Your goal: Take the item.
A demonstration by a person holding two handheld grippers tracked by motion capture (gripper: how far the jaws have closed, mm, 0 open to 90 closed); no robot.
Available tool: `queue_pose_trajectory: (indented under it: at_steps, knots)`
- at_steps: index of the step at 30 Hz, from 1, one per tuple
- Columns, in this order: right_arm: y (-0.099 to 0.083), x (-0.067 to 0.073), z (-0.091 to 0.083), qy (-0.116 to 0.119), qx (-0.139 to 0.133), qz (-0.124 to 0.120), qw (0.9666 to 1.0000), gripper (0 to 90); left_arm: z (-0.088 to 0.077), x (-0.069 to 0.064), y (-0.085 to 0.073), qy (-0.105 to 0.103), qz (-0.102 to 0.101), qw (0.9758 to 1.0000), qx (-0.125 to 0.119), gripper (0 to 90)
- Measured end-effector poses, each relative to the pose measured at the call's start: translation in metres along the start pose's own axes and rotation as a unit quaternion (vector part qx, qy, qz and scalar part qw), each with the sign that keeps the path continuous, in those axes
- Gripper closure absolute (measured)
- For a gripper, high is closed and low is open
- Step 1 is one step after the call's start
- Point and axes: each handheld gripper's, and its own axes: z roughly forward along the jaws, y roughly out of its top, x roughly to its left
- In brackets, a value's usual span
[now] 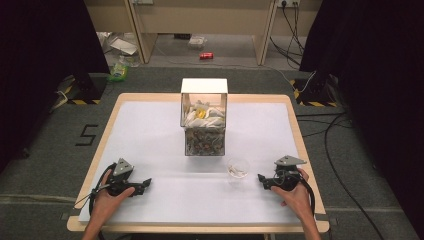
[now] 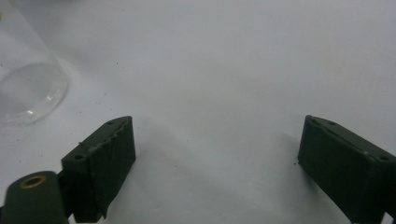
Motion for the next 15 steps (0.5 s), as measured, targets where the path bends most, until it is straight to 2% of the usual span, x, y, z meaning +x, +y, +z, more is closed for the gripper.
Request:
queue_pose_trajectory:
  at_steps: [15]
  knots:
    - [0.0001,0.0007,0.0004,-0.001,0.0,-0.001,1.0,11.2,0.0,0.0001,0.0,0.0,0.0,1.0,0.0,12.6]
